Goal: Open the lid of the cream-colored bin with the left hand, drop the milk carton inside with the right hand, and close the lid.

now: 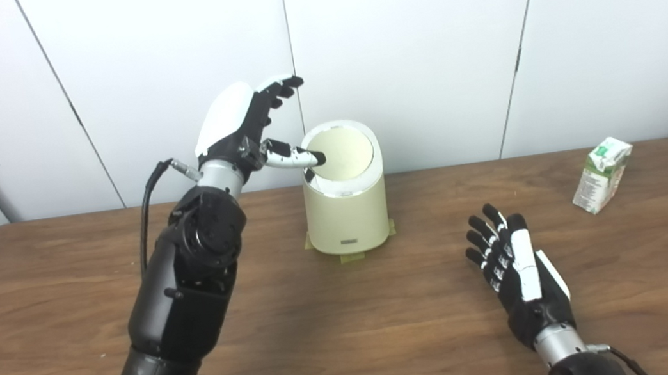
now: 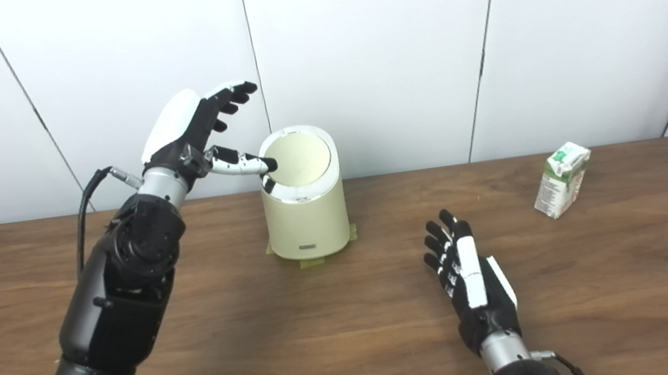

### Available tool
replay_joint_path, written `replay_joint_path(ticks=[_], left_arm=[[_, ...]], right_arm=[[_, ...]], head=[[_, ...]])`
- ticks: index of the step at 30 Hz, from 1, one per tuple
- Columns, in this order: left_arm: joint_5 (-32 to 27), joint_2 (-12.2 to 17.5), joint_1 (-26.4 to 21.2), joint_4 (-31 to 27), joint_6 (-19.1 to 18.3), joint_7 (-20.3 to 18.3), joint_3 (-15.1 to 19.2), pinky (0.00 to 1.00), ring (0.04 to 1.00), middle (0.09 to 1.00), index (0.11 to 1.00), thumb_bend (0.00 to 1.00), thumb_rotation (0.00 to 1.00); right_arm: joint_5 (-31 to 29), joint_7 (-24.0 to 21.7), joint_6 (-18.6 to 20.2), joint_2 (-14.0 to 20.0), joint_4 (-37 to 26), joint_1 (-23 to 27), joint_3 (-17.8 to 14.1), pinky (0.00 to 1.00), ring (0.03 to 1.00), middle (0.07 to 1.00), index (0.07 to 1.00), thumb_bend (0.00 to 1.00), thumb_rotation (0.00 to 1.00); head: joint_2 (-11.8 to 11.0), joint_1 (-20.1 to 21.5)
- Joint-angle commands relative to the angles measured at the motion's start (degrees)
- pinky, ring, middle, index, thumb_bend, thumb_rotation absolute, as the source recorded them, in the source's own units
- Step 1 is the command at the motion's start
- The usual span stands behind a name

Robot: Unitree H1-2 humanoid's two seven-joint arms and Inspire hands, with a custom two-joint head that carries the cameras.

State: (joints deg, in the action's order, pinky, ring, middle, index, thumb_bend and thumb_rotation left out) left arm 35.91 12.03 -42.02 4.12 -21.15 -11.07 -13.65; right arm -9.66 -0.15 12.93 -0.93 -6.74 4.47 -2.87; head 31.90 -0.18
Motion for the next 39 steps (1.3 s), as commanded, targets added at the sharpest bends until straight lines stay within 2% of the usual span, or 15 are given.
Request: replay_joint_path(ticks=[1,4,10,17,21,25,28,34,39], left_arm=[[1.16,1.02,-4.86,-0.03,1.2,0.94,-0.25,0.75,0.852,0.855,0.858,0.8,0.0],[2.89,1.54,-6.96,2.43,1.88,1.56,-1.63,0.75,0.852,0.863,0.857,0.86,0.0],[5.58,2.48,-12.12,8.98,4.58,3.13,-4.06,0.74,0.863,0.898,0.889,0.96,0.08],[5.09,1.6,-17.55,17.55,5.97,3.12,-5.25,0.69,0.85,0.892,0.879,0.99,0.07],[6.19,1.37,-20.31,22.98,7.08,2.9,-7.54,0.68,0.848,0.891,0.886,1.0,0.06],[7.37,0.99,-22.79,27.45,6.05,0.59,-10.54,0.75,0.889,0.915,0.917,1.0,0.04],[8.52,1.06,-23.63,28.99,6.4,-0.73,-12.8,0.8,0.923,0.943,0.93,1.0,0.03],[9.35,1.19,-24.54,30.05,6.82,-2.67,-15.7,0.81,0.905,0.939,0.933,1.0,0.06],[9.54,1.11,-24.33,29.02,6.55,-3.88,-15.93,0.82,0.901,0.939,0.939,1.0,0.08]], right_arm=[[-0.6,-0.71,-1.34,0.07,-1.45,1.7,-0.15,0.94,0.951,0.949,1.0,0.66,1.0],[-0.4,-0.64,-1.24,0.1,-1.45,1.62,-0.05,0.94,0.946,0.945,1.0,0.66,1.0],[-0.21,-0.6,-1.31,-0.02,-1.63,1.51,0.14,0.93,0.946,0.947,1.0,0.66,1.0],[0.56,-0.4,-1.07,-0.13,-1.94,1.58,0.73,0.91,0.939,0.936,0.998,0.66,1.0],[1.04,-0.17,-1.61,-0.29,-1.78,1.72,0.89,0.9,0.934,0.927,0.997,0.66,1.0],[1.19,-0.02,-1.57,-0.47,-1.91,1.77,0.71,0.93,0.936,0.921,0.992,0.66,1.0],[1.27,0.0,-1.58,-0.5,-2.02,1.73,0.7,0.94,0.942,0.925,0.996,0.66,1.0],[1.5,0.2,-1.2,-0.7,-2.54,1.68,0.79,0.95,0.941,0.922,0.994,0.65,1.0],[1.34,0.33,-0.3,-0.72,-3.12,1.73,0.63,0.95,0.936,0.925,0.995,0.65,1.0]], head=[[0.14,-0.29],[0.08,-0.38],[0.14,-0.49],[0.22,-0.4],[0.15,-0.31],[0.28,-0.34],[0.44,-0.41],[0.83,-0.28],[1.13,-0.4]])
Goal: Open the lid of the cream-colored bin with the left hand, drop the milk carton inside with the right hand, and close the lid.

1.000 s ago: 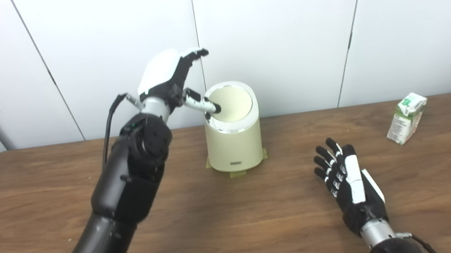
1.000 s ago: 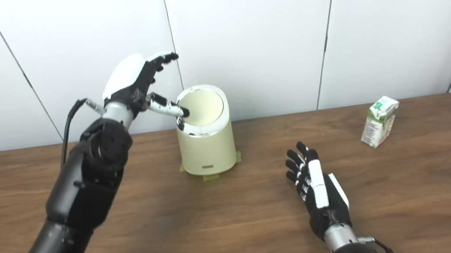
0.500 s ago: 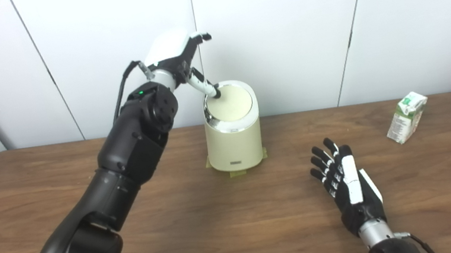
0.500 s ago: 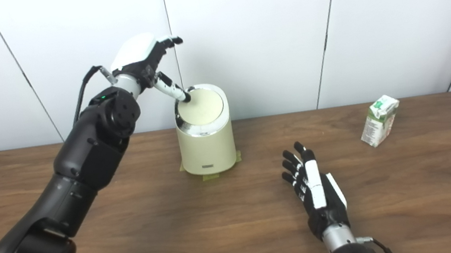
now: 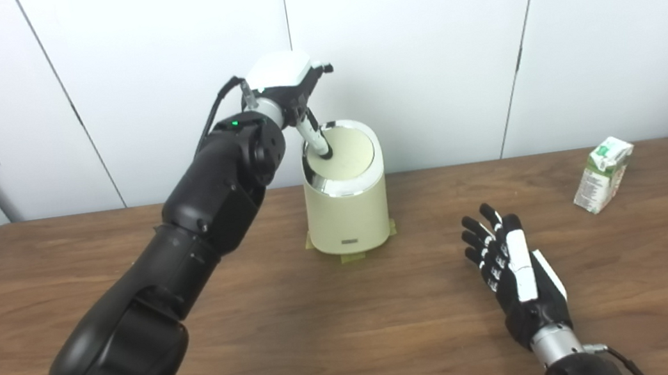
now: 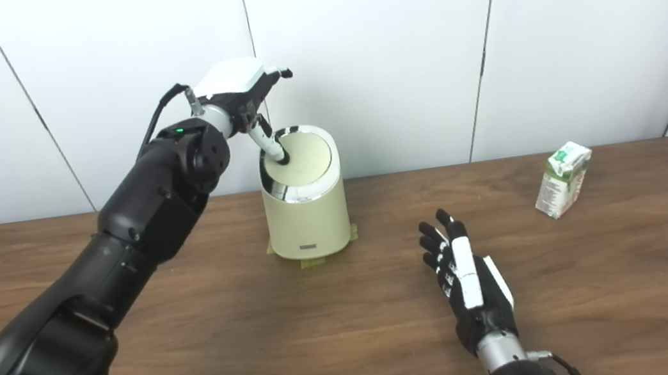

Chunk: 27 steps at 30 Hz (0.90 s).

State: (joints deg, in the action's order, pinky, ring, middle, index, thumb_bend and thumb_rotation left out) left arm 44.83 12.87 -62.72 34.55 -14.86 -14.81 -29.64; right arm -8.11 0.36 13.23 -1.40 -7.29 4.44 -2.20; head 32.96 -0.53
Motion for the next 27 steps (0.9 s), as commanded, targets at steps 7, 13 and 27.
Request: replay_joint_path(ticks=[7,13,27], left_arm=[[0.6,-0.1,-4.05,-1.66,-0.9,-1.7,0.43,0.82,0.901,0.935,0.94,1.0,0.1],[0.17,0.01,-4.05,-4.23,-2.67,-3.53,1.24,0.81,0.932,0.956,0.948,1.0,0.08],[1.03,0.29,-3.93,-3.78,-3.43,-6.55,0.05,0.87,0.917,0.955,0.956,1.0,0.05]], right_arm=[[-0.22,-0.35,-0.29,0.0,-3.23,1.59,0.08,0.96,0.939,0.93,0.998,0.65,1.0],[-0.19,-0.5,0.31,0.32,-3.5,1.62,0.09,0.95,0.94,0.932,1.0,0.64,1.0],[-0.34,-1.11,0.11,0.33,-4.38,1.37,0.83,0.94,0.946,0.938,0.999,0.67,1.0]], head=[[0.66,-0.2],[0.98,-0.22],[1.43,0.07]])
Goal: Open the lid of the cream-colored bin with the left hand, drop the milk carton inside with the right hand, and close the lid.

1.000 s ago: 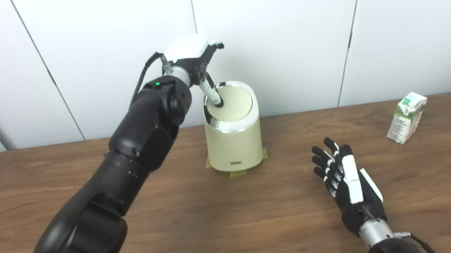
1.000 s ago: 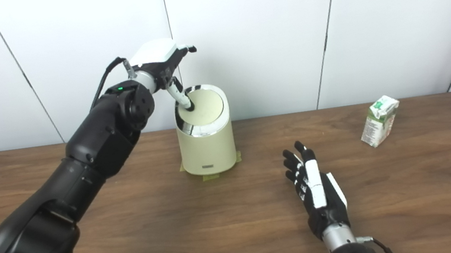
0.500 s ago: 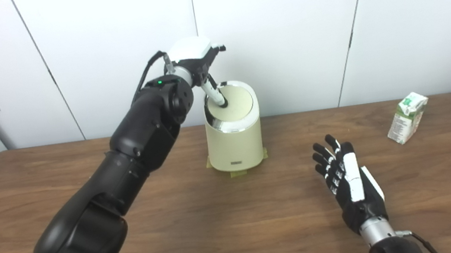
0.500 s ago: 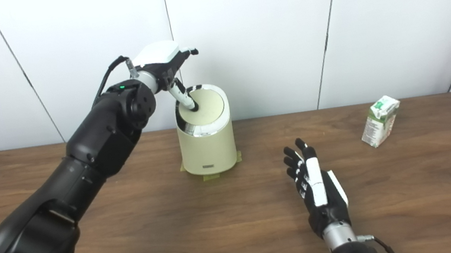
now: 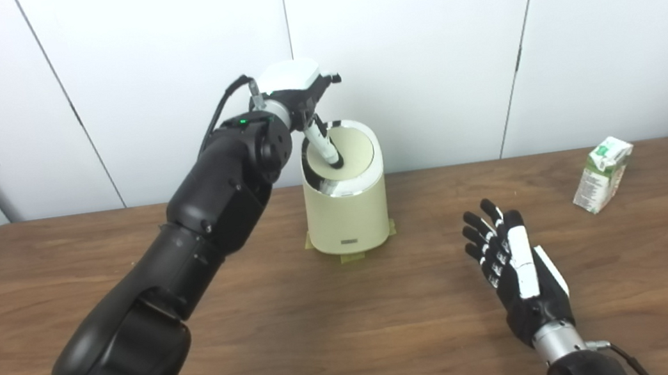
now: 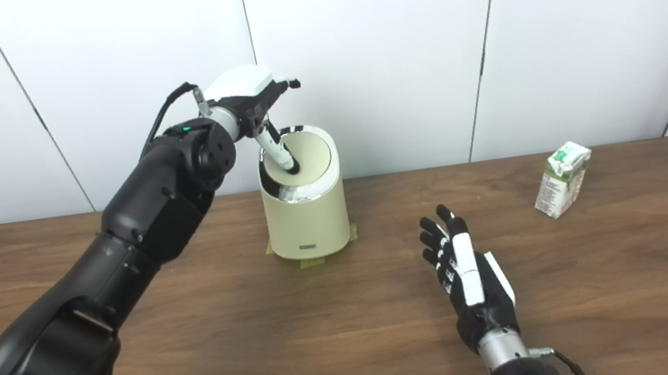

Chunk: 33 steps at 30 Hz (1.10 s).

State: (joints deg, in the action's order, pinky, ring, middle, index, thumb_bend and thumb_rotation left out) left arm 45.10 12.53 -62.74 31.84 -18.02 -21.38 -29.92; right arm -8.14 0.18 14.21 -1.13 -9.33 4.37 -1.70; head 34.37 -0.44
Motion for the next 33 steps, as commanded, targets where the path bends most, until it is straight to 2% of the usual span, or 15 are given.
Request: replay_joint_path(ticks=[1,8,12,19,21,25,27,30,31,33], left_arm=[[0.74,0.66,-3.81,-1.19,-0.33,-0.08,0.33,0.88,0.921,0.957,0.957,1.0,0.04],[2.23,1.08,-3.23,-0.7,1.35,0.88,-1.13,0.91,0.956,0.968,0.949,1.0,0.04],[5.81,1.54,-2.66,-0.32,2.95,2.1,-4.21,0.89,0.937,0.944,0.942,1.0,0.06],[11.54,2.19,-0.42,-1.2,5.27,3.46,-8.8,0.94,0.947,0.943,0.946,1.0,0.06],[11.69,2.37,0.34,-1.78,5.8,3.71,-8.96,0.94,0.947,0.939,0.946,1.0,0.06],[8.72,2.58,0.06,-4.41,4.7,1.25,-5.12,0.94,0.949,0.94,0.945,1.0,0.05],[6.99,2.7,-0.66,-6.19,3.14,-0.39,-2.4,0.9,0.938,0.942,0.949,1.0,0.06],[3.6,2.9,-2.12,-9.84,-1.44,-4.27,2.75,0.84,0.938,0.952,0.948,0.98,0.04],[2.46,3.43,-2.79,-11.26,-2.65,-5.83,4.29,0.78,0.915,0.93,0.922,0.98,0.02],[0.27,4.19,-3.74,-14.04,-6.29,-8.12,7.96,0.76,0.905,0.919,0.898,0.98,0.01]], right_arm=[[-0.39,-1.07,-0.89,0.14,-2.39,1.42,0.41,0.94,0.947,0.939,1.0,0.67,1.0],[-0.85,-1.83,-1.55,0.47,-2.34,1.46,0.73,0.95,0.951,0.944,1.0,0.7,1.0],[-0.97,-2.06,-1.84,0.54,-2.24,1.5,0.74,0.96,0.956,0.949,1.0,0.7,1.0],[-0.68,-1.99,-1.58,0.37,-2.76,1.3,0.79,0.95,0.955,0.949,1.0,0.7,1.0],[-0.68,-1.88,-1.24,0.27,-3.14,1.15,0.8,0.95,0.954,0.948,1.0,0.7,1.0],[-0.43,-1.9,-1.83,0.44,-2.75,1.2,0.8,0.96,0.955,0.944,1.0,0.71,1.0],[-0.4,-1.84,-1.66,0.44,-2.77,1.18,0.76,0.97,0.957,0.944,1.0,0.7,1.0],[-0.27,-1.7,-0.82,0.58,-2.99,1.17,0.69,0.98,0.959,0.946,1.0,0.7,1.0],[-0.19,-1.62,-0.51,0.62,-3.12,1.18,0.68,0.97,0.955,0.945,1.0,0.69,1.0],[-0.07,-1.62,-0.23,0.75,-3.14,1.22,0.68,0.96,0.954,0.946,1.0,0.68,1.0]], head=[[0.02,-0.02],[0.16,0.17],[0.07,0.23],[-0.05,0.65],[0.18,0.72],[0.33,0.47],[0.38,0.49],[0.46,0.44],[0.46,0.36],[0.36,0.27]])
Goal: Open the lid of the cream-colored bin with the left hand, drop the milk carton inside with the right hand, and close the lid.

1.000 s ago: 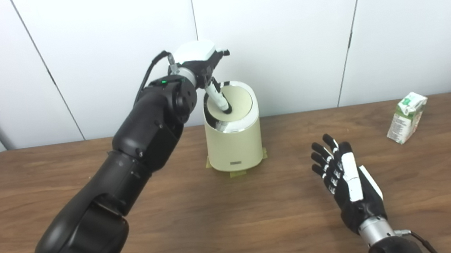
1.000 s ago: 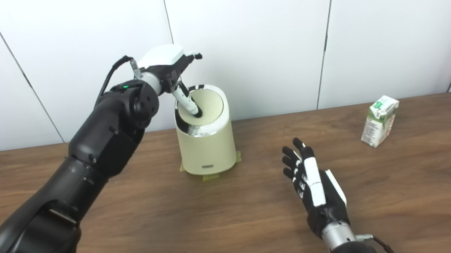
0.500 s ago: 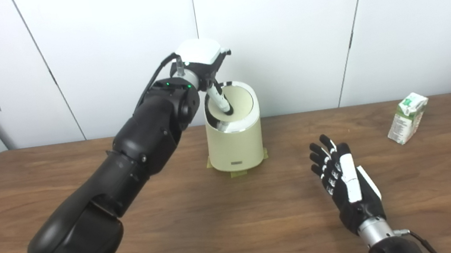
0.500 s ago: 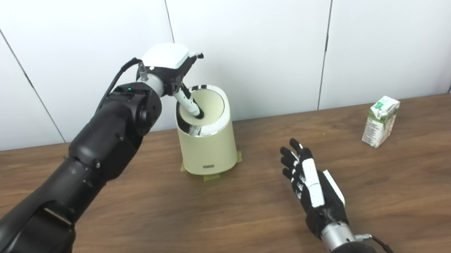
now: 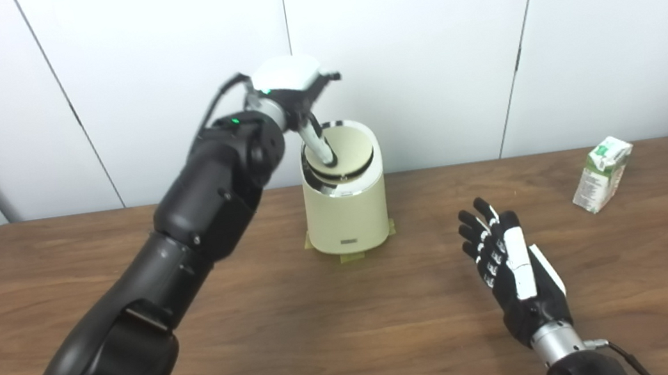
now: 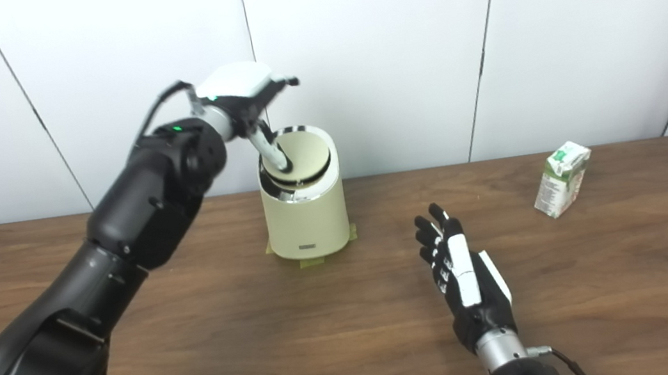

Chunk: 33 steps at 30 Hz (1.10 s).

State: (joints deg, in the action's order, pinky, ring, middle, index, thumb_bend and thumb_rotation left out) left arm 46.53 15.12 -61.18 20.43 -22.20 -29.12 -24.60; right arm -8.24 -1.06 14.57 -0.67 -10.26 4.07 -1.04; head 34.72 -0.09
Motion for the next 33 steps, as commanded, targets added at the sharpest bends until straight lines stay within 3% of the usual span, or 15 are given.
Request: replay_joint_path(ticks=[1,3,7,13,16,20,21,23,25,26,27,31,33], left_arm=[[-2.51,1.98,-5.52,-3.68,-3.48,-1.02,4.83,0.76,0.876,0.895,0.872,0.96,0.0],[-3.31,2.96,-5.69,-4.98,-4.65,-2.01,8.17,0.67,0.785,0.824,0.826,0.92,0.0],[-3.84,3.8,-4.28,-6.11,-4.7,-2.61,14.59,0.74,0.791,0.81,0.796,0.86,0.0],[-6.21,4.84,4.75,-10.85,-4.7,-2.66,20.88,0.75,0.809,0.819,0.799,0.76,0.0],[-9.33,3.77,9.75,-13.83,-4.7,-1.63,24.48,0.76,0.818,0.821,0.811,0.71,0.0],[-17.08,0.2,19.5,-20.09,-4.13,1.98,30.04,0.75,0.791,0.801,0.804,0.59,0.04],[-19.18,-0.48,21.87,-21.64,-3.57,2.82,30.66,0.7,0.776,0.804,0.813,0.55,0.08],[-22.76,-1.62,26.03,-24.3,-2.47,4.12,31.26,0.66,0.768,0.812,0.825,0.5,0.13],[-26.37,-3.28,30.34,-27.39,-2.51,5.36,31.88,0.69,0.775,0.828,0.853,0.46,0.33],[-28.55,-4.29,32.96,-29.61,-2.79,5.58,32.14,0.7,0.777,0.83,0.857,0.46,0.36],[-30.44,-5.42,35.43,-31.9,-3.43,6.03,32.42,0.77,0.831,0.875,0.901,0.43,0.53],[-33.69,-7.95,41.72,-37.54,-3.7,8.98,32.06,0.84,0.883,0.916,0.932,0.43,0.76],[-34.59,-9.14,44.17,-39.4,-3.44,10.44,31.57,0.86,0.892,0.921,0.933,0.43,0.82]], right_arm=[[0.03,-0.44,-0.64,0.37,-2.05,1.53,0.0,0.95,0.954,0.947,1.0,0.68,1.0],[0.04,-0.52,-0.69,0.43,-1.89,1.57,-0.01,0.94,0.951,0.947,1.0,0.68,1.0],[0.27,-0.44,-0.25,0.51,-1.98,1.7,0.07,0.93,0.944,0.944,0.998,0.67,1.0],[1.06,-0.94,0.42,1.68,-2.47,1.91,0.59,0.9,0.927,0.936,0.988,0.68,1.0],[0.78,-0.83,0.66,1.77,-2.9,1.86,0.41,0.88,0.917,0.931,0.981,0.68,0.98],[0.45,-0.96,0.93,2.09,-3.88,1.85,0.09,0.87,0.905,0.928,0.95,0.68,0.68],[1.15,-0.68,0.73,2.17,-4.13,1.84,0.19,0.83,0.886,0.919,0.936,0.68,0.58],[2.22,-0.17,0.11,2.18,-4.45,1.92,0.27,0.79,0.862,0.905,0.922,0.68,0.5],[2.28,-0.03,-0.95,1.91,-4.45,2.14,-0.03,0.72,0.837,0.895,0.912,0.68,0.42],[1.87,0.09,-1.21,1.59,-4.63,2.26,-0.42,0.71,0.834,0.894,0.91,0.68,0.41],[1.58,0.32,-1.39,1.31,-4.74,2.39,-0.83,0.71,0.832,0.893,0.904,0.71,0.39],[0.87,1.24,-3.0,0.69,-4.32,3.0,-2.47,0.71,0.832,0.896,0.898,0.75,0.35],[1.53,1.63,-4.23,1.36,-3.69,3.39,-3.42,0.7,0.828,0.895,0.896,0.75,0.33]], head=[[0.02,-0.1],[0.1,-0.22],[0.69,0.02],[1.2,0.38],[1.43,0.44],[1.8,0.42],[1.9,0.34],[2.01,0.5],[2.01,0.5],[2.3,0.77],[2.32,0.83],[2.34,1.17],[2.48,1.69]])
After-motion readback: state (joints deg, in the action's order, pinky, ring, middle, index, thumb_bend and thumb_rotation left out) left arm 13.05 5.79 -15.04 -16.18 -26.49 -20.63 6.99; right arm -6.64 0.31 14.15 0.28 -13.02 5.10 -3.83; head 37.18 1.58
